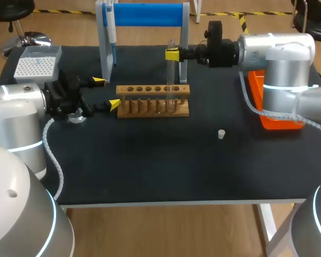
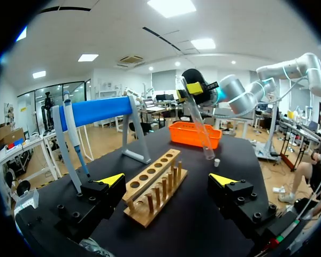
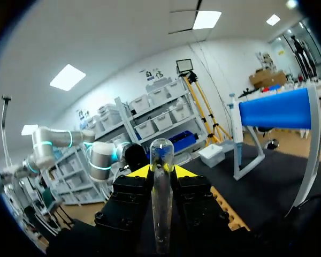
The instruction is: Invert the test tube, pick up the pipette, mount the tip to pipette, aspirate from beaker and dispense into the tube, eject the tip, return the pipette, and cap with the stopper.
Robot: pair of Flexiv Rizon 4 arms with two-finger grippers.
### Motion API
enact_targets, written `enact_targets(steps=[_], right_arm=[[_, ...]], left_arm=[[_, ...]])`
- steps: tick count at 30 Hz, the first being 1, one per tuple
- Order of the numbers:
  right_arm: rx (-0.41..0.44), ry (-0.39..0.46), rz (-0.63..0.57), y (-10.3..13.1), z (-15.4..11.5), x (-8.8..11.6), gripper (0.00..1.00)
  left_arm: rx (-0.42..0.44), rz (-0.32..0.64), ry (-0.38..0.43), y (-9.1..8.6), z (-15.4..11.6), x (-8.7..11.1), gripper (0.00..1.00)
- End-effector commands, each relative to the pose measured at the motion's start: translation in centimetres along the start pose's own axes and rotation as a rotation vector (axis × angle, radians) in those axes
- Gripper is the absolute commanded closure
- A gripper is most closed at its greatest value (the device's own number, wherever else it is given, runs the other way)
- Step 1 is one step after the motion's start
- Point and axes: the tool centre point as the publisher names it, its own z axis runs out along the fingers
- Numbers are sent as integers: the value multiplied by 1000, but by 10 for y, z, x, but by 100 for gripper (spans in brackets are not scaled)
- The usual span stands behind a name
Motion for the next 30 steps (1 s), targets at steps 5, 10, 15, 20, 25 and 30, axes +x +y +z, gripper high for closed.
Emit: enact_targets(steps=[5, 10, 15, 20, 25, 30], right_arm=[[59, 8, 479, -8, 1, -5, 100], [83, 14, 645, -7, 4, -4, 100], [65, 8, 697, -4, 4, -3, 100], [65, 8, 697, -4, 4, -3, 100], [65, 8, 697, -4, 4, -3, 100], [60, 7, 725, -4, 5, -6, 100]], left_arm=[[2, 1, -5, 0, 0, 1, 0], [2, 1, -5, 0, 0, 1, 0], [2, 1, -5, 0, 0, 1, 0], [2, 1, -5, 0, 0, 1, 0], [2, 1, -5, 0, 0, 1, 0], [2, 1, -5, 0, 0, 1, 0]])
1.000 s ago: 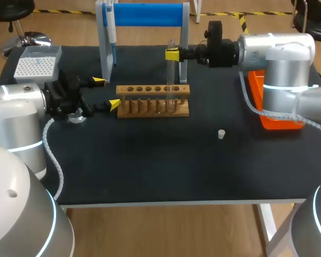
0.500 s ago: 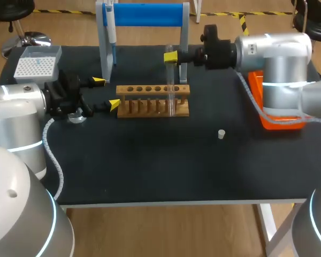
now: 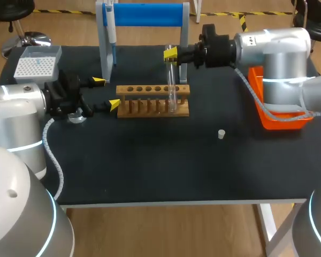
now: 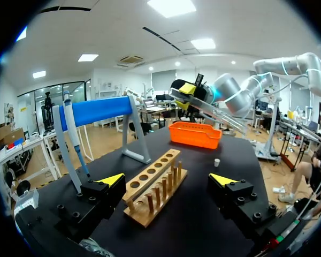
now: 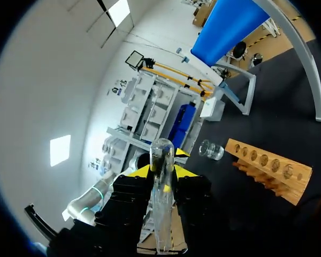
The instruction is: Invert the test tube, pick up the pipette, mount the tip to pipette, aspirate from beaker and dispense into the tube, eject the tip, return the pipette, and cap with the stopper.
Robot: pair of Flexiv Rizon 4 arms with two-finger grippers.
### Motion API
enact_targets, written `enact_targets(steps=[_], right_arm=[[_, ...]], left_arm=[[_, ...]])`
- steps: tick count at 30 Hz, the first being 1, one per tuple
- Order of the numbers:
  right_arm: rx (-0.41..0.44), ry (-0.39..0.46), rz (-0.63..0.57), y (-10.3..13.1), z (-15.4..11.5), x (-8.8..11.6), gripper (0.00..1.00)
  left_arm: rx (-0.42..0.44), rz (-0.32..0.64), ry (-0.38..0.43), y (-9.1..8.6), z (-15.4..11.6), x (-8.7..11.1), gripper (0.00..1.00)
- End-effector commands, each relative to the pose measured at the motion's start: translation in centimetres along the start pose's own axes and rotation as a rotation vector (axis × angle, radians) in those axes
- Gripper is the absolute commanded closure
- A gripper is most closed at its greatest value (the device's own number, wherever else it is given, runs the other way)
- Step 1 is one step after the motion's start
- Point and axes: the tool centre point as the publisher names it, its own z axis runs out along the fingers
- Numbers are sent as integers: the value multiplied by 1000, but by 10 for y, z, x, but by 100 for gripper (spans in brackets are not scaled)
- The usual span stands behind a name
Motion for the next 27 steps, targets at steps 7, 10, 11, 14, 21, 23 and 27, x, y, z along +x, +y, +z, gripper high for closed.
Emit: enact_targets(steps=[7, 10, 11, 14, 21, 23, 27], right_arm=[[3, 31, 180, 7, 0, -1, 100], [6, 34, 218, 8, -2, 2, 100], [6, 36, 221, 7, -3, 3, 100], [13, 38, 254, 5, -4, 4, 100], [29, 18, 294, -1, -4, 5, 100], [23, 17, 314, -2, -4, 5, 100], [12, 22, 347, -5, -4, 5, 100]], left_arm=[[1, 1, -5, 0, 0, 1, 0], [1, 1, -5, 0, 0, 1, 0], [1, 1, -5, 0, 0, 1, 0], [1, 1, -5, 0, 0, 1, 0], [1, 1, -5, 0, 0, 1, 0], [1, 1, -5, 0, 0, 1, 0], [1, 1, -5, 0, 0, 1, 0]])
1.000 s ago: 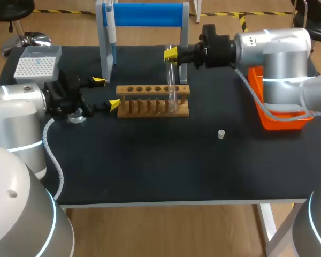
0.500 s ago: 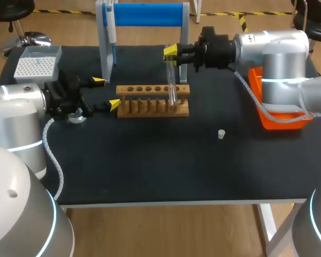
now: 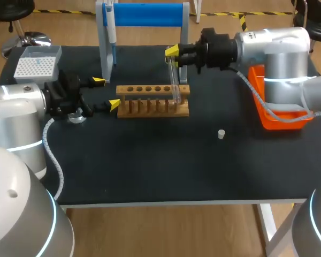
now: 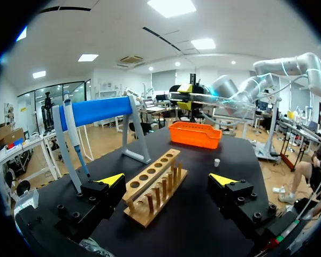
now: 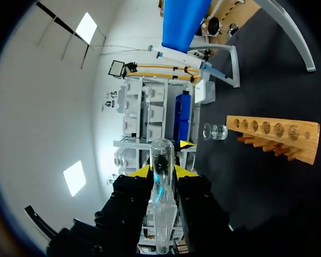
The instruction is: Invert the test tube, pick up the pipette, mount the tip to pipette, aspirate from beaker and dispense into the tube, eject the tip, return the pipette, and cap with the stopper.
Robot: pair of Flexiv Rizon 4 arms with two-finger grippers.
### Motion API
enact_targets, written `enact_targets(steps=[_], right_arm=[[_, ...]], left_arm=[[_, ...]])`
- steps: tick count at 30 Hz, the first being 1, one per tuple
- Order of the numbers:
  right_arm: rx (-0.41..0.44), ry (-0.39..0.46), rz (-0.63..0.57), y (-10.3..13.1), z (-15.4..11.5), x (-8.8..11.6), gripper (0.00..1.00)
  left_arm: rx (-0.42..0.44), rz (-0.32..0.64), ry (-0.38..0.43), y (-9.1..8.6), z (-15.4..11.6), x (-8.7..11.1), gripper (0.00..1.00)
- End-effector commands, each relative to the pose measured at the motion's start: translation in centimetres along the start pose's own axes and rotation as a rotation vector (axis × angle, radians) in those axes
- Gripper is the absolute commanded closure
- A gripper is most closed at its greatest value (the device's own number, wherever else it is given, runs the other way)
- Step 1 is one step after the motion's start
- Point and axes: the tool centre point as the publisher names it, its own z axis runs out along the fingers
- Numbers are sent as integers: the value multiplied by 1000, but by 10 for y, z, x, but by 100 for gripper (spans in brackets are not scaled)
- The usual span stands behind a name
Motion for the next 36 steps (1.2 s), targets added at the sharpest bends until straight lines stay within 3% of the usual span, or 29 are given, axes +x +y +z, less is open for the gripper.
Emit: enact_targets(steps=[1, 24, 27, 33, 36], right_arm=[[-11, 0, 9, -6, 1, 0, 100], [-18, -4, 24, -9, 2, -1, 100], [-18, -4, 24, -9, 2, -1, 100], [-18, -4, 24, -9, 2, -1, 100], [-18, -4, 24, -9, 2, -1, 100]], left_arm=[[1, 1, -5, 0, 0, 2, 0], [1, 1, -5, 0, 0, 2, 0], [135, 206, 36, -16, 2, 10, 0], [223, 474, 73, -33, 2, 24, 0], [254, 680, 1, -43, -1, 35, 0]])
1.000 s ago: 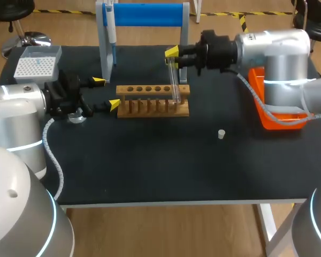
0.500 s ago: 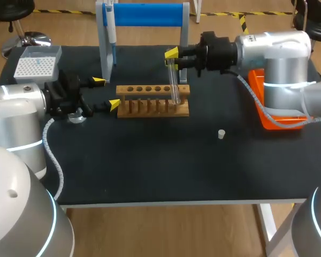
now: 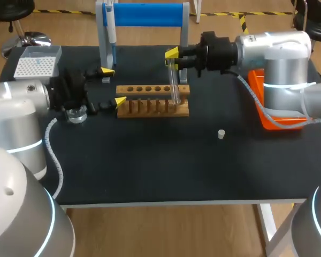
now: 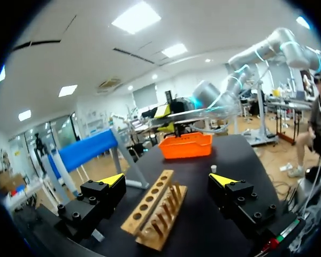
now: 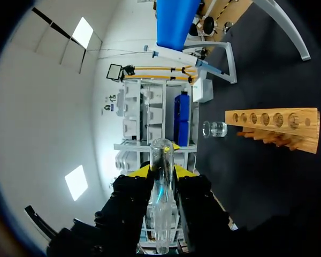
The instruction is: Invert the test tube, pick up the pipette, mount the tip to pipette, aspirate from beaker and dispense into the tube, eject the tip, return the pipette, and cap with the stopper.
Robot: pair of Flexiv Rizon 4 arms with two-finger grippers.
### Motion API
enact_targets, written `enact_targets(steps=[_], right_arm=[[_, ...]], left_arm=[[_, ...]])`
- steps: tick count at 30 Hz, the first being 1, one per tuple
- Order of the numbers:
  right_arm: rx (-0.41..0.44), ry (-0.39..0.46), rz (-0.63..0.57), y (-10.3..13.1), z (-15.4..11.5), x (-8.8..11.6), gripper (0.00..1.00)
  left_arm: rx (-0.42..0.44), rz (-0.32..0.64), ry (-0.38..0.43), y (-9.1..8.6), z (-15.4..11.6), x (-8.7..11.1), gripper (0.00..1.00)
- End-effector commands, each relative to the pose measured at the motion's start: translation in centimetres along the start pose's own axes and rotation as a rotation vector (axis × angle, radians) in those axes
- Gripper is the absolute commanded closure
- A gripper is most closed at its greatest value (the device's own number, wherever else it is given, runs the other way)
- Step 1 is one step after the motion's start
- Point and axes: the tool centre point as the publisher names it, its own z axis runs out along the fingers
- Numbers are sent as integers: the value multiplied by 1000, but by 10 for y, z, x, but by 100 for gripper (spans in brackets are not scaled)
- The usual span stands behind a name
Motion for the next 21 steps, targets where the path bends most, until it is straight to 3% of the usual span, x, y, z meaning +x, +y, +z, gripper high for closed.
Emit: enact_targets(steps=[1, 16, 21], right_arm=[[-2, -3, 0, -1, 0, 1, 100], [-2, -3, 0, -1, 0, 1, 100], [-2, -3, 0, -1, 0, 1, 100]], left_arm=[[77, 414, -71, -9, -6, 12, 0], [53, 414, -83, -10, -4, 12, 0], [177, 704, -66, -33, 7, 19, 0]])
